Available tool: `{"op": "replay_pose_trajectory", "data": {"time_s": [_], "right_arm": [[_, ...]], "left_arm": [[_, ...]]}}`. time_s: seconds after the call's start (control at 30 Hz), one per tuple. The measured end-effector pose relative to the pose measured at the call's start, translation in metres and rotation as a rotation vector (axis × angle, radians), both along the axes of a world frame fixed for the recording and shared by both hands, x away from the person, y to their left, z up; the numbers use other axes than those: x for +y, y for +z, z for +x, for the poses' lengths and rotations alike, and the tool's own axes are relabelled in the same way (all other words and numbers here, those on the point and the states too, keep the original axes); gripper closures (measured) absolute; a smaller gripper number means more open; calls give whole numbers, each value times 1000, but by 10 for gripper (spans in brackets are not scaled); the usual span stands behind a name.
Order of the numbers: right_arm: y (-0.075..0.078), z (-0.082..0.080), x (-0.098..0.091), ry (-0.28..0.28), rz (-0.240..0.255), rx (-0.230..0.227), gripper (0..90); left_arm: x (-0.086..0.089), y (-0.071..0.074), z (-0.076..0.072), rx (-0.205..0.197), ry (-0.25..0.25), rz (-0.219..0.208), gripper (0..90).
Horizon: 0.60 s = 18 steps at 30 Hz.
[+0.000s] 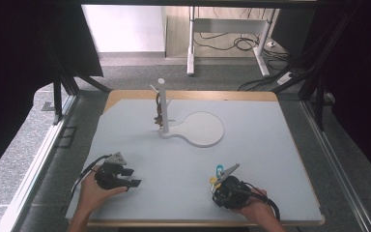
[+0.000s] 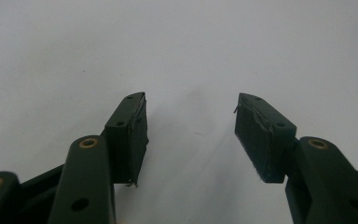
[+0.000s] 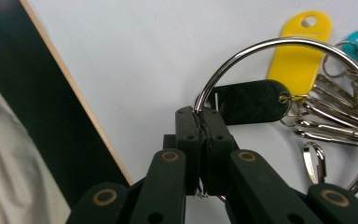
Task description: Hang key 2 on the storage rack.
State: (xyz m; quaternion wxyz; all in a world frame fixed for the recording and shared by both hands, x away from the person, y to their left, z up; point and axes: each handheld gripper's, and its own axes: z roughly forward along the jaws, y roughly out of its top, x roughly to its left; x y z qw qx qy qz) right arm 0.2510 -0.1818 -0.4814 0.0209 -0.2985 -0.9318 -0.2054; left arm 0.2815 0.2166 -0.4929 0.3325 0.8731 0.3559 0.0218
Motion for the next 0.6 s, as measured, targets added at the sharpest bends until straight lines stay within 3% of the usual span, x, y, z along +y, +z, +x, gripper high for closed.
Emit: {"op": "replay_pose_trajectory", "data": {"time_s": [0.1, 0.13, 0.23, 0.27, 0.43, 0.6], "right_arm": [[4, 3, -3, -10, 30, 29, 875], [11, 6, -8, -11, 77, 67, 874], [22, 13, -15, -27, 121, 78, 872], [22, 13, -15, -27, 121, 78, 872], [52, 26, -25, -57, 174, 43, 869], [72, 39, -32, -62, 208, 53, 868]], "left_arm": [[0, 0, 0, 5, -3, -8, 444], [0, 0, 1, 3, -10, -8, 444], [0, 1, 0, 2, -7, -12, 444], [0, 1, 0, 2, -7, -12, 445], [1, 1, -1, 1, -8, -16, 445], [0, 0, -1, -2, 4, -23, 445]]}}
